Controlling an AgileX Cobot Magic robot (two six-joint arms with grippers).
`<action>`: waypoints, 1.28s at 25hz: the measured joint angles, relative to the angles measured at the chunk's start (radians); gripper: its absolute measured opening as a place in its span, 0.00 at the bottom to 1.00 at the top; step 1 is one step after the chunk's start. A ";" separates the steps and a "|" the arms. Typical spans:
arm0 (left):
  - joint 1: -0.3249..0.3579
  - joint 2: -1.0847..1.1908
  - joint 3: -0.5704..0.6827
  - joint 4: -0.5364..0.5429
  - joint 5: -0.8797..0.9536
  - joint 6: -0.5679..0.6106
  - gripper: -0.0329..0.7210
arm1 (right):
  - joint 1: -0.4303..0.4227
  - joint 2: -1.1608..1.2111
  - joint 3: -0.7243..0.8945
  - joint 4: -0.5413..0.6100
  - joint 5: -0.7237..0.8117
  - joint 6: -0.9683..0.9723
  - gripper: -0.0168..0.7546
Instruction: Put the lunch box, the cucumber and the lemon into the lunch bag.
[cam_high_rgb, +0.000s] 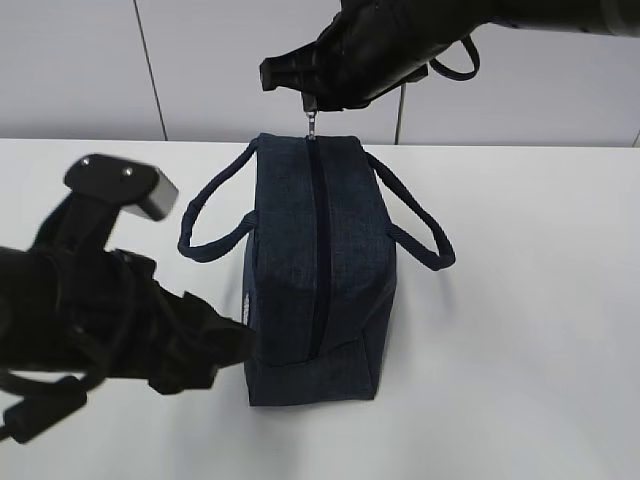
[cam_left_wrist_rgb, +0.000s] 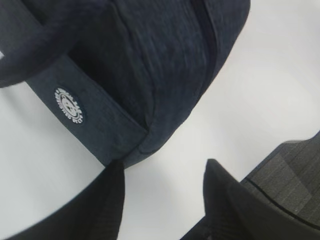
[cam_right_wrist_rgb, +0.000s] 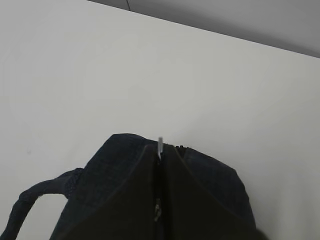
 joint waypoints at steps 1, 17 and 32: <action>0.021 -0.017 -0.015 0.000 0.042 0.000 0.51 | 0.000 0.000 -0.002 0.000 0.002 -0.003 0.02; 0.302 0.174 -0.528 -0.020 0.513 0.000 0.51 | 0.000 0.000 -0.003 0.000 0.025 -0.006 0.02; 0.309 0.408 -0.656 -0.124 0.575 0.000 0.50 | 0.000 0.000 -0.003 0.000 0.028 -0.008 0.02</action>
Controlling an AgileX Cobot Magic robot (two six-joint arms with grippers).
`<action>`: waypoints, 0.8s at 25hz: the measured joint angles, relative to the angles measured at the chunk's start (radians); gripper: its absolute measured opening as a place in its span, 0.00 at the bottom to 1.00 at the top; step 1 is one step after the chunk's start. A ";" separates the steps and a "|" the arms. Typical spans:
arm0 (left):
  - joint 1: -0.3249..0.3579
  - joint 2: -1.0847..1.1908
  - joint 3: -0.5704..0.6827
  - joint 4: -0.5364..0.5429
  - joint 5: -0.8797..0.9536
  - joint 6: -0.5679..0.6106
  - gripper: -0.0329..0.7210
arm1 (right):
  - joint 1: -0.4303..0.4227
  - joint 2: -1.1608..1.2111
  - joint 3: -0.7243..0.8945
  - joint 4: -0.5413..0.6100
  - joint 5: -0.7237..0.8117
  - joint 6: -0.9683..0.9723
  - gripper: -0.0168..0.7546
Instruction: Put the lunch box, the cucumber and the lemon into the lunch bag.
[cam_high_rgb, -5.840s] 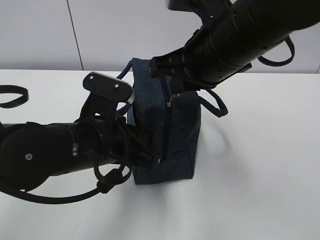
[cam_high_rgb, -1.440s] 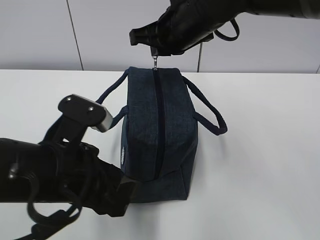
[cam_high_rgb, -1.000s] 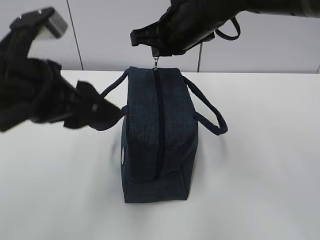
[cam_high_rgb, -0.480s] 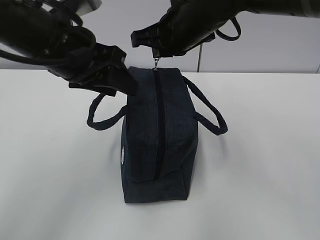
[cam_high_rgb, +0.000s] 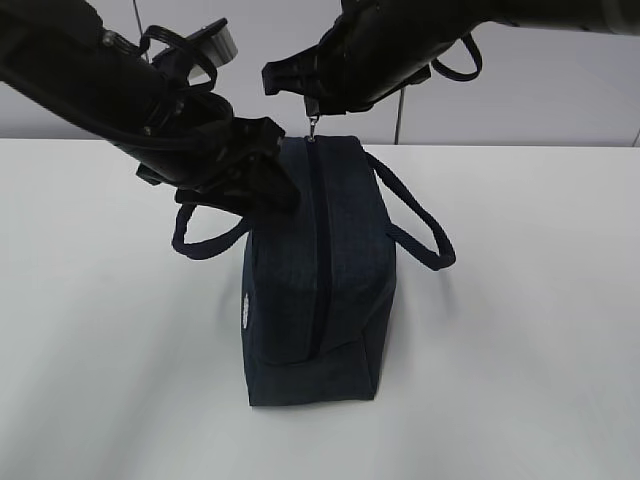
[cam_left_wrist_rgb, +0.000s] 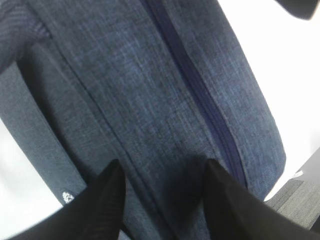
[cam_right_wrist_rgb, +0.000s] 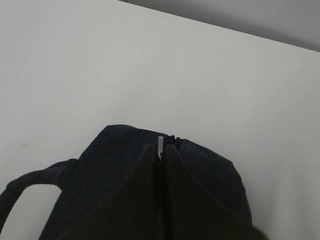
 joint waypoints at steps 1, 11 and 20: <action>0.000 0.000 0.000 0.000 -0.002 0.000 0.48 | 0.000 0.000 0.000 0.000 0.000 0.000 0.02; 0.002 0.009 0.000 0.028 -0.030 0.000 0.05 | 0.000 0.000 -0.006 0.000 0.002 -0.002 0.02; 0.002 0.009 -0.002 0.057 -0.017 0.043 0.04 | 0.000 0.000 -0.006 0.000 0.004 -0.007 0.02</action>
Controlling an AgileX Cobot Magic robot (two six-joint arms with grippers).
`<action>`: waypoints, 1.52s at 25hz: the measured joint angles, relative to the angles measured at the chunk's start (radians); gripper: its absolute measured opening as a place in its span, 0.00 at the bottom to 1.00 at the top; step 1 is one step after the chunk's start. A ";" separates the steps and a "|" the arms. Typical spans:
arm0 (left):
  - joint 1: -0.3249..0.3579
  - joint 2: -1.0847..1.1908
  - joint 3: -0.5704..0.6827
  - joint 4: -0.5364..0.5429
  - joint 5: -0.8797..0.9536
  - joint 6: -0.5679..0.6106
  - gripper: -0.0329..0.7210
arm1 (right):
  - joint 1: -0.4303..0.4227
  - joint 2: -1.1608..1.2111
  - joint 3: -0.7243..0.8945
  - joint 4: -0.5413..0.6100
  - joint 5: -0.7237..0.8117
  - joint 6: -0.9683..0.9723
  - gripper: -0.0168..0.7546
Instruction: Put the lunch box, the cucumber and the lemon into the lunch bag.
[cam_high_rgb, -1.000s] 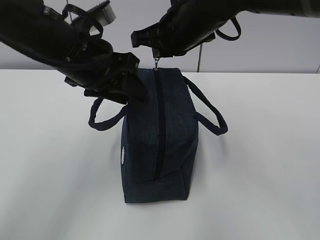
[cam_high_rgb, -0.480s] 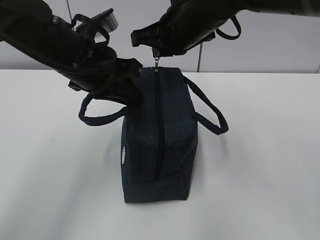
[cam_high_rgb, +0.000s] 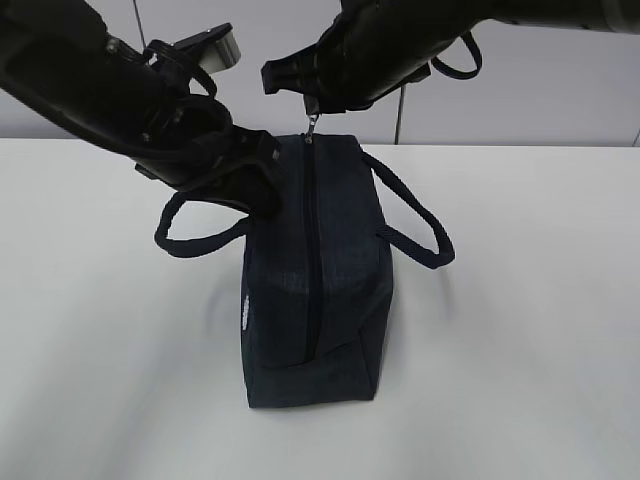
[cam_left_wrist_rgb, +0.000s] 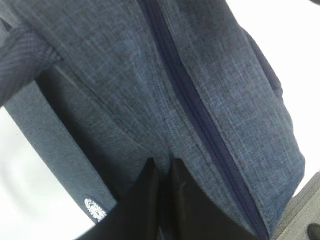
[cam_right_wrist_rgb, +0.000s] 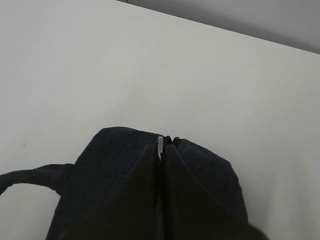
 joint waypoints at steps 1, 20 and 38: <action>0.000 0.000 0.000 0.002 0.002 0.005 0.04 | 0.000 0.000 0.000 0.000 0.000 -0.002 0.02; 0.002 -0.040 -0.086 0.075 0.219 0.043 0.04 | 0.000 0.000 0.000 0.000 -0.004 -0.002 0.02; 0.002 -0.148 -0.086 0.062 0.340 0.073 0.04 | 0.000 0.000 0.000 0.003 -0.018 -0.002 0.02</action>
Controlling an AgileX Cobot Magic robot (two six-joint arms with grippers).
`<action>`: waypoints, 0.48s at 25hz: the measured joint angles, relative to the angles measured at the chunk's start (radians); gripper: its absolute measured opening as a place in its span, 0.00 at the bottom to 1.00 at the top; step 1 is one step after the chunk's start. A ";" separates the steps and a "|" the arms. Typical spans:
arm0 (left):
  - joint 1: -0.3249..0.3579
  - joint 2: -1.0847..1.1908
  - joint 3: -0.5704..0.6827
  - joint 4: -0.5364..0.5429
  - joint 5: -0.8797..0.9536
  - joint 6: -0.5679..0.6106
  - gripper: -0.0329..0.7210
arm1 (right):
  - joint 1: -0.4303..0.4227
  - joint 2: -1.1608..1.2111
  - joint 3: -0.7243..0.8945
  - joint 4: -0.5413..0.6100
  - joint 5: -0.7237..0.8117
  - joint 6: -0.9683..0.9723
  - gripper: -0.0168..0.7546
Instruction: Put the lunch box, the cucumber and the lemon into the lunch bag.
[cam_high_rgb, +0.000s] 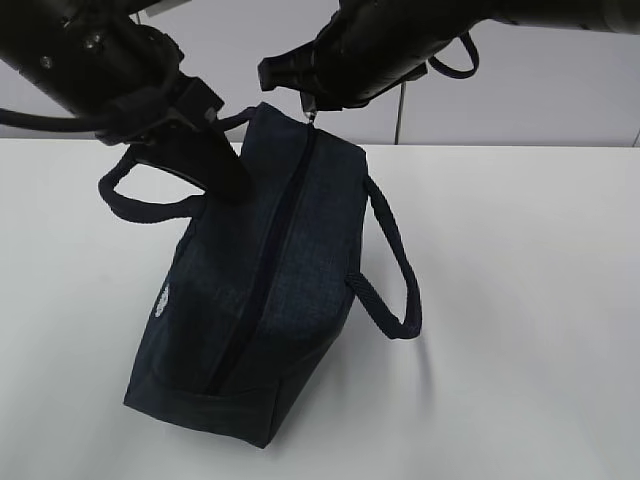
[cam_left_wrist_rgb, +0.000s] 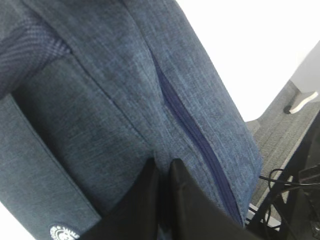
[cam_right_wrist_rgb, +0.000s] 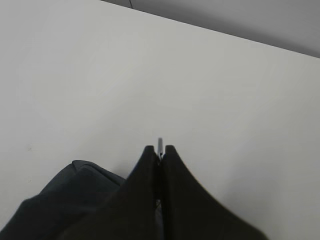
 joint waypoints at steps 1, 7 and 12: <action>0.000 -0.004 0.000 -0.009 0.007 0.004 0.04 | 0.000 0.000 0.000 0.000 0.000 0.000 0.02; 0.000 -0.033 0.000 -0.026 0.027 0.010 0.04 | 0.000 0.000 0.000 0.002 -0.006 0.000 0.02; 0.000 -0.056 0.000 -0.038 0.044 0.012 0.04 | 0.000 0.000 0.000 0.006 -0.014 0.000 0.02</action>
